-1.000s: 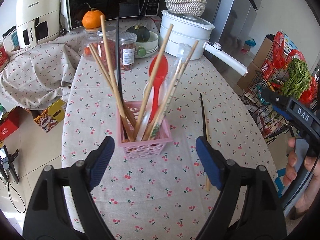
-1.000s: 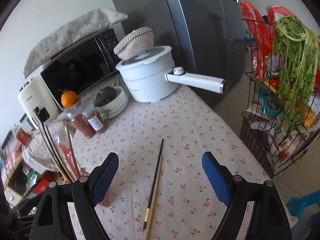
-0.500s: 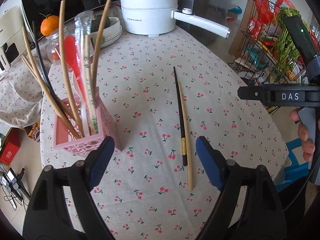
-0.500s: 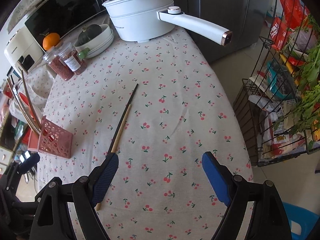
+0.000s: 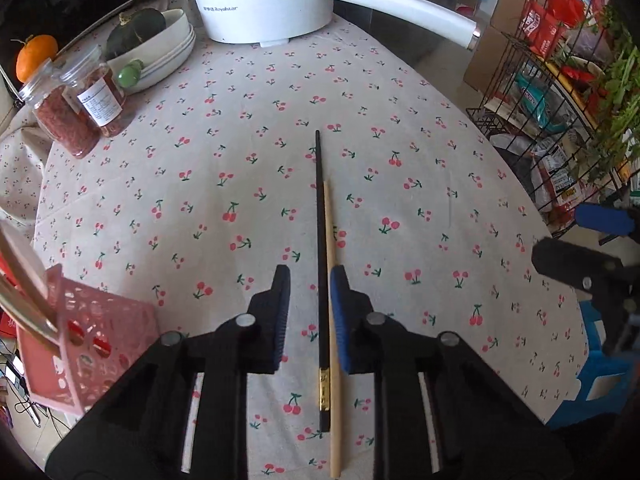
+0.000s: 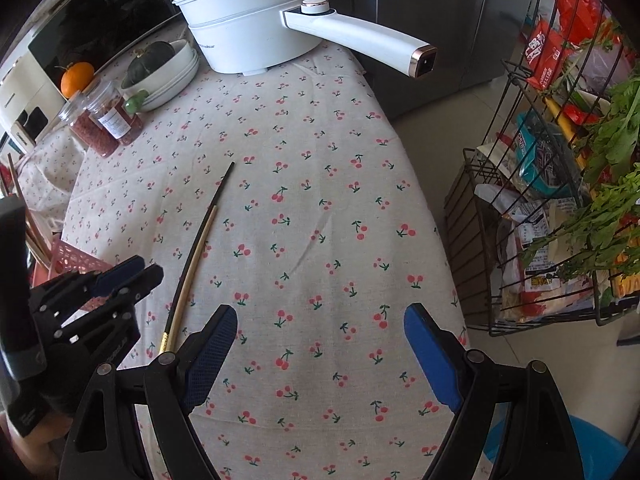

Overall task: Organize utensils
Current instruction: 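Lower the left tool onto the last black chopstick and close it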

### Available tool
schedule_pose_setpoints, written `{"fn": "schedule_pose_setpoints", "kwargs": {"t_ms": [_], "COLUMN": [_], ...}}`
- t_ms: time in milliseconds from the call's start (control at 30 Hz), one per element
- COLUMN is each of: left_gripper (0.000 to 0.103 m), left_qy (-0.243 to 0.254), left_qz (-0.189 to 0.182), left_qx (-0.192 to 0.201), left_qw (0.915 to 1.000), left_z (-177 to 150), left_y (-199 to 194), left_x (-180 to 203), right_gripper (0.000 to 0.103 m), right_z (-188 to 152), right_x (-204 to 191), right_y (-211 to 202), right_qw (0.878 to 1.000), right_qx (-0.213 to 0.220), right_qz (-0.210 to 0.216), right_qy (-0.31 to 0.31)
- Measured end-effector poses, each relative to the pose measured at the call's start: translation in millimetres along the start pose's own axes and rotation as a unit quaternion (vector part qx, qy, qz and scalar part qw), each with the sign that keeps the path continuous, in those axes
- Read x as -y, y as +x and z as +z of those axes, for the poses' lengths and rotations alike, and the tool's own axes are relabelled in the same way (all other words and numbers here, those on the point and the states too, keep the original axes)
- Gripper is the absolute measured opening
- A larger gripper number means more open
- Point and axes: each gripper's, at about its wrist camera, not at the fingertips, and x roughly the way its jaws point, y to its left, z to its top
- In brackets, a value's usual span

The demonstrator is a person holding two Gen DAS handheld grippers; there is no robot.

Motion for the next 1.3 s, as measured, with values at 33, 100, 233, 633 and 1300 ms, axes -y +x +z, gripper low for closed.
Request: {"fn": "schedule_pose_setpoints", "kwargs": {"t_ms": [33,100,233,633,1300], "left_gripper": [0.02,0.018,0.016,0.014,0.006], "left_qy": [-0.006,-0.021,-0.054,-0.068,-0.015], "left_qz": [-0.004,-0.003,-0.021,-0.004,0.02], "left_qx": [-0.005,-0.014,-0.023,-0.023,0.075], "left_qw": [1.0,0.9997,0.998,0.9974,0.9968], "left_z": [6.7,18.2,36.2,76.2,15.4], "left_y": [7.7,22.6,43.2,74.4,-29.6], "left_x": [-0.9,-3.0,-7.3,5.1,-6.3], "right_gripper": [0.087,0.087,0.087,0.087,0.087], "right_z": [0.4,1.4,3.4,9.5,7.4], "right_x": [1.0,3.0,9.0,12.7,0.8], "right_y": [0.2,0.4,1.8,8.9,1.1], "right_qw": [1.0,1.0,1.0,1.0,1.0], "right_qx": [-0.001,-0.001,-0.002,-0.01,0.001], "right_qz": [0.003,0.007,0.011,0.019,0.012], "right_qy": [0.002,0.006,0.017,0.023,0.005]}}
